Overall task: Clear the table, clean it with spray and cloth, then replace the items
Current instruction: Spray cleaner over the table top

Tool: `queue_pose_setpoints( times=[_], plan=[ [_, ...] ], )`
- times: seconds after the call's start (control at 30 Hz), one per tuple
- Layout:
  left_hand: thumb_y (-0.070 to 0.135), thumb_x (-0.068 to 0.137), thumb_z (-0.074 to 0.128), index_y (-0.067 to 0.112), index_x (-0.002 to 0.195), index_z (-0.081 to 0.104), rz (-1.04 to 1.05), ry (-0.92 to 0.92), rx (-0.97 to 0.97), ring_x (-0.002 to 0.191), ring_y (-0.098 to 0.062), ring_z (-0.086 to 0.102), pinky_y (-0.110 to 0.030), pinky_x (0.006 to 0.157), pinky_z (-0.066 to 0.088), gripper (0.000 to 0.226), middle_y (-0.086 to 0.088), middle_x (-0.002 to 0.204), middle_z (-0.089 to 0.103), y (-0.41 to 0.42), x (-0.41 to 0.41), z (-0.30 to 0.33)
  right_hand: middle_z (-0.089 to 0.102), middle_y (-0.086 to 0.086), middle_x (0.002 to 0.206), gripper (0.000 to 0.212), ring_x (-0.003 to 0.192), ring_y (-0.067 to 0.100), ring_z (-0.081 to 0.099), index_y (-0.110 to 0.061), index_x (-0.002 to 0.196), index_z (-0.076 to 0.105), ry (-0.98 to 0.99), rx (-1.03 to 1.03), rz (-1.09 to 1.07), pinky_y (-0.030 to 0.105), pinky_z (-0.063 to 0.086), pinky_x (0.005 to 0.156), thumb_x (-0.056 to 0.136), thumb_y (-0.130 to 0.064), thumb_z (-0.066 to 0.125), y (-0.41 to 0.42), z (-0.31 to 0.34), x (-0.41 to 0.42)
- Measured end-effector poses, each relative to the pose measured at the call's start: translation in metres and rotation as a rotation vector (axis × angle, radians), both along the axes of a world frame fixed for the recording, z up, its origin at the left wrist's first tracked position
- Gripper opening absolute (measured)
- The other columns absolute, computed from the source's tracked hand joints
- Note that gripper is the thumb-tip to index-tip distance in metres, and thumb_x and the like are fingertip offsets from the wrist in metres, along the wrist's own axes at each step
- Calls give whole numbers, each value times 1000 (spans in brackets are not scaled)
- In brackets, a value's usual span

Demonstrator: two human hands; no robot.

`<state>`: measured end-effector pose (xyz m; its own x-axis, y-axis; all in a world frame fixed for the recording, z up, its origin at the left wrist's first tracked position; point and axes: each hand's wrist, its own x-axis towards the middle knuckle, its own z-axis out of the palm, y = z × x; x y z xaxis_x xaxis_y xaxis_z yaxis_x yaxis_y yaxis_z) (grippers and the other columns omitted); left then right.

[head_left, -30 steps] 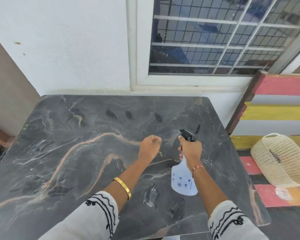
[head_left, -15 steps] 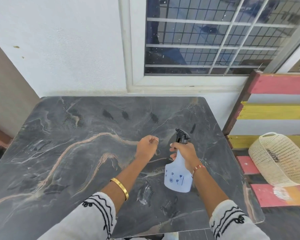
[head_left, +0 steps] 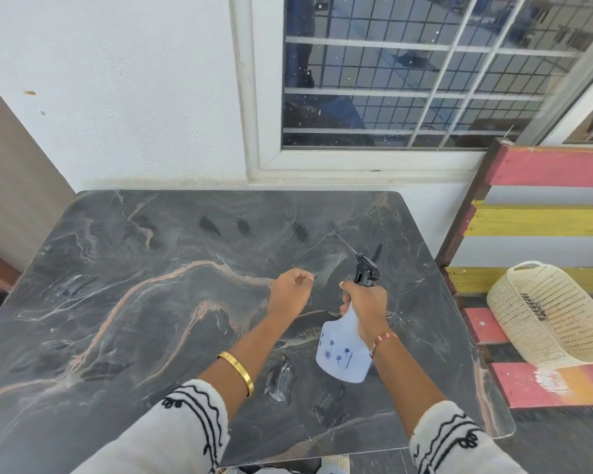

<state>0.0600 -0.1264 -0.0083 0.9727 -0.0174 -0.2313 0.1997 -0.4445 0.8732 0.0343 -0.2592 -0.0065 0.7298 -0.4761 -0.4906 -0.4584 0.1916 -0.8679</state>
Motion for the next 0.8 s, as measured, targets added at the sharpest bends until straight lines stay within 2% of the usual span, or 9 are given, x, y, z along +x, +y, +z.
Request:
queue_pose_setpoints(
  times=[0.1, 0.17, 0.23, 0.3, 0.4, 0.57, 0.8],
  plan=[
    [19, 91, 49, 10, 102, 66, -1, 5, 2, 82, -14, 58, -26, 77, 45, 22, -5, 98, 69, 0, 0, 0, 55, 9, 60, 10, 37, 18, 45, 0, 81, 59, -30, -20, -3, 24, 42, 42, 80, -8, 66, 1, -1, -2],
    [19, 91, 49, 10, 102, 66, -7, 4, 7, 83, -14, 58, -27, 79, 46, 21, -4, 98, 69, 0, 0, 0, 61, 9, 69, 16, 37, 17, 46, -1, 88, 59, -49, -15, 11, 26, 44, 44, 80, -11, 69, 0, 0, -2],
    [20, 91, 49, 11, 103, 65, -13, 8, 11, 84, -14, 58, -26, 78, 45, 22, -3, 98, 68, 0, 0, 0, 62, 9, 72, 15, 35, 16, 46, -2, 88, 59, -49, -13, 4, 26, 43, 44, 80, -10, 69, -1, 0, -2],
    [21, 91, 49, 12, 103, 65, -16, 12, 12, 84, -13, 57, -25, 77, 43, 22, -2, 97, 67, 0, 0, 1, 57, 10, 64, 9, 30, 14, 43, -1, 82, 58, -41, 0, -54, 24, 41, 39, 80, -5, 65, -4, 0, -2],
    [21, 92, 49, 12, 103, 65, -21, 21, 8, 82, -13, 58, -25, 76, 43, 22, 0, 93, 66, -2, 0, 3, 49, 9, 56, 14, 30, 14, 38, -5, 71, 52, -34, 41, -162, 19, 36, 35, 81, 0, 61, -8, -2, -3],
    [20, 91, 49, 11, 104, 66, -26, 10, 9, 90, -13, 58, -25, 81, 44, 23, -3, 103, 68, -8, 0, 2, 58, 7, 64, 11, 29, 12, 42, -5, 80, 56, -71, 52, -159, 22, 41, 39, 81, -6, 66, -11, -4, -5],
    [18, 92, 49, 10, 105, 65, -76, 11, 3, 89, -11, 56, -22, 77, 38, 23, -2, 104, 67, -25, 2, 4, 58, 9, 65, 11, 26, 12, 40, -2, 88, 58, -49, 3, -184, 23, 38, 37, 80, -5, 65, -37, 8, -2]
  ],
)
